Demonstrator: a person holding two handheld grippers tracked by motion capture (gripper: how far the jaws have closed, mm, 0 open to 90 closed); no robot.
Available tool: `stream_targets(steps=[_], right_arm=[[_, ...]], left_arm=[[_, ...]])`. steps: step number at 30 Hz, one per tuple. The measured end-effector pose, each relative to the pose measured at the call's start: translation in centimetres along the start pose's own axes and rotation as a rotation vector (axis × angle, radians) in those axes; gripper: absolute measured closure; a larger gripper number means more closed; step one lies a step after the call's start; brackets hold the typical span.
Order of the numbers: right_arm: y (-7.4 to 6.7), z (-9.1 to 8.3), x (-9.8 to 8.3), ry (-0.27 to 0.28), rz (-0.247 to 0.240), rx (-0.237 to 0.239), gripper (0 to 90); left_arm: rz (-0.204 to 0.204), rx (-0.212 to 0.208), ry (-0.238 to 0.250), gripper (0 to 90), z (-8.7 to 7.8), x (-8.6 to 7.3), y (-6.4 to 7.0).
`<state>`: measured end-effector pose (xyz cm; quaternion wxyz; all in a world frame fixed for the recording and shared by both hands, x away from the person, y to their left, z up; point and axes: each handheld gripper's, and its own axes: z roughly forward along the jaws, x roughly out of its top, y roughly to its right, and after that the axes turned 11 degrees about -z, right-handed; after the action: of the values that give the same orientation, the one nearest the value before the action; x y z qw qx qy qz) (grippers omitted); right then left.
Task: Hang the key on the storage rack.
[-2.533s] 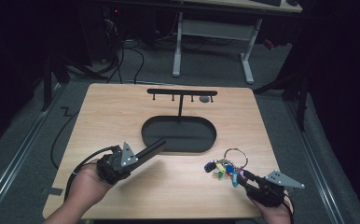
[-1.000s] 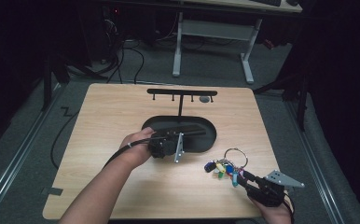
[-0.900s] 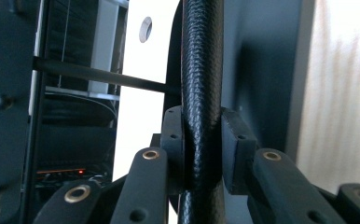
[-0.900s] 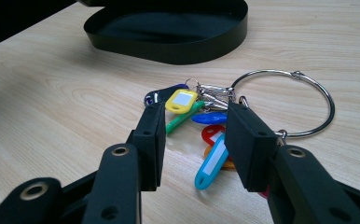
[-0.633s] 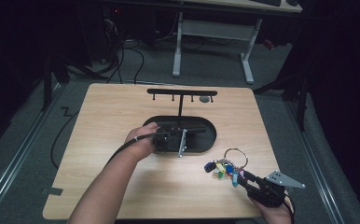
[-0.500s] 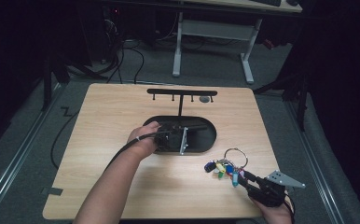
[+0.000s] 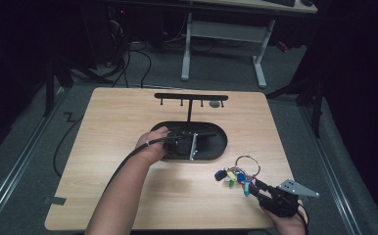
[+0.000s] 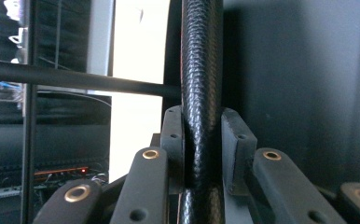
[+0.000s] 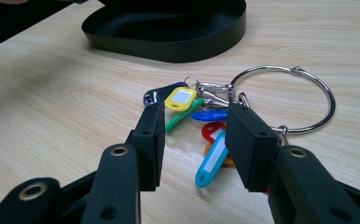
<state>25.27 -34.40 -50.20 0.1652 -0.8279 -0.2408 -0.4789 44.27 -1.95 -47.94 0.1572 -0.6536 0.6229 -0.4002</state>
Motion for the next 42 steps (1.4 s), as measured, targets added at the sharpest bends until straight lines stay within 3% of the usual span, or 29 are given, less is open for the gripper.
stream_targets(steps=[8, 11, 12, 15, 21, 23, 25, 29, 31, 34, 35, 36, 37, 38, 39, 42], right_arm=[[-0.1, 0.1, 0.0, -0.008, 0.002, 0.005, 58.4], [-0.1, 0.2, 0.0, -0.011, -0.001, 0.005, 58.3], [-0.1, 0.2, 0.0, -0.011, -0.001, 0.003, 57.8], [-0.1, 0.1, 0.0, -0.01, 0.0, 0.001, 57.4], [0.0, 0.2, 0.0, -0.011, 0.001, 0.0, 57.0], [-0.1, 0.2, 0.0, -0.012, -0.002, -0.001, 57.0], [-0.1, 0.2, 0.0, -0.013, -0.003, -0.002, 57.0], [-0.1, 0.2, 0.0, -0.015, -0.005, -0.004, 57.0], [-0.1, 0.3, 0.0, -0.019, -0.008, -0.004, 56.9], [-0.2, 0.4, 0.0, -0.026, -0.011, -0.007, 57.0], [-0.2, 0.4, 0.0, -0.029, -0.012, -0.008, 56.9], [-0.2, 0.4, 0.0, -0.03, -0.012, -0.008, 57.0], [-0.2, 0.4, 0.0, -0.03, -0.012, -0.008, 57.0], [-0.1, 0.4, -0.1, -0.031, -0.009, -0.012, 56.9], [-0.1, 0.4, -0.1, -0.031, -0.009, -0.012, 56.9], [-0.1, 0.4, -0.1, -0.036, -0.007, -0.013, 57.0]], left_arm=[[-0.028, -0.044, -0.044, 72.3, 0.6, -0.5, 0.5], [-0.04, -0.09, -0.061, 69.6, 0.7, -0.6, 0.5], [-0.072, -0.118, -0.079, 66.2, 0.8, -0.7, 0.5], [-0.078, -0.13, -0.09, 63.1, 0.8, -0.7, 0.5], [-0.122, -0.16, -0.082, 57.2, -0.1, -0.6, 0.1], [-0.143, -0.17, -0.042, 56.9, -0.8, -0.4, 0.0], [-0.151, -0.162, -0.033, 58.6, -1.1, -0.3, -0.1], [-0.207, -0.166, -0.004, 58.7, -2.1, -0.2, -0.3], [-0.221, -0.18, -0.018, 59.2, -2.7, -0.2, -0.2], [-0.25, -0.184, 0.006, 59.9, -3.2, -0.4, 0.0], [-0.305, -0.192, 0.002, 59.3, -3.6, -0.6, 0.2], [-0.336, -0.192, 0.016, 59.0, -3.8, -0.8, 0.4], [-0.336, -0.192, 0.016, 59.0, -3.8, -0.8, 0.4], [-0.393, -0.204, 0.05, 59.2, -4.5, -1.3, 0.9], [-0.393, -0.204, 0.05, 59.3, -4.5, -1.3, 0.9], [-0.449, -0.221, 0.089, 59.0, -5.6, -2.4, 2.3]])
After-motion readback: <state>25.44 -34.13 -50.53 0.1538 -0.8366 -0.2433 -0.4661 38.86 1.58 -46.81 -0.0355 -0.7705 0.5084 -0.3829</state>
